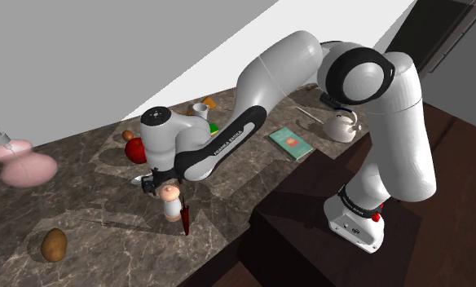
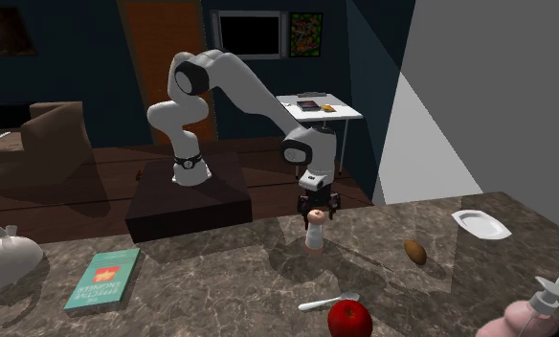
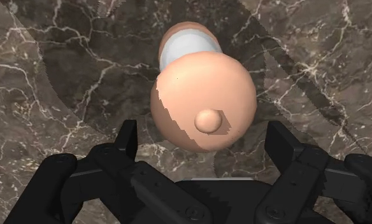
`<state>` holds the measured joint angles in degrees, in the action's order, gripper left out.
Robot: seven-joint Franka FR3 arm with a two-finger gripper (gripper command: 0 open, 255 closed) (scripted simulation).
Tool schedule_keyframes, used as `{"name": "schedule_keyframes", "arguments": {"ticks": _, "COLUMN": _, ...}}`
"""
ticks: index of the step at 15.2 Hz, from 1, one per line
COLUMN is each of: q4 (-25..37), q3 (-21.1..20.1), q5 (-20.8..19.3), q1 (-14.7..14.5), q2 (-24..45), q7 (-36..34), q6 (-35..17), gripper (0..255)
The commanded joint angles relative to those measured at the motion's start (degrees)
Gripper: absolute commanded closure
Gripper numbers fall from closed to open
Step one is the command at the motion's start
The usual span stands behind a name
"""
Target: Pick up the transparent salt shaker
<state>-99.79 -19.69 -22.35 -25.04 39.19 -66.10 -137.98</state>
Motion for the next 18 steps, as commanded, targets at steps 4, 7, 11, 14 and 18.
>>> {"name": "schedule_keyframes", "arguments": {"ticks": 4, "q4": 0.2, "q3": 0.3, "q5": -0.3, "q1": -0.3, "q2": 0.7, "q7": -0.3, "q6": -0.5, "gripper": 255}}
{"name": "schedule_keyframes", "arguments": {"ticks": 7, "q4": 0.2, "q3": 0.3, "q5": -0.3, "q1": -0.2, "q2": 0.7, "q7": -0.3, "q6": -0.6, "gripper": 255}}
{"name": "schedule_keyframes", "arguments": {"ticks": 11, "q4": 0.3, "q3": 0.2, "q5": -0.3, "q1": -0.2, "q2": 0.8, "q7": -0.2, "q6": -0.4, "gripper": 255}}
{"name": "schedule_keyframes", "arguments": {"ticks": 14, "q4": 0.0, "q3": -0.1, "q5": 0.2, "q1": 0.1, "q2": -0.3, "q7": 0.1, "q6": 0.4, "gripper": 255}}
{"name": "schedule_keyframes", "arguments": {"ticks": 18, "q4": -0.1, "q3": -0.9, "q5": 1.1, "q1": 0.6, "q2": -2.5, "q7": 0.8, "q6": 2.3, "gripper": 255}}
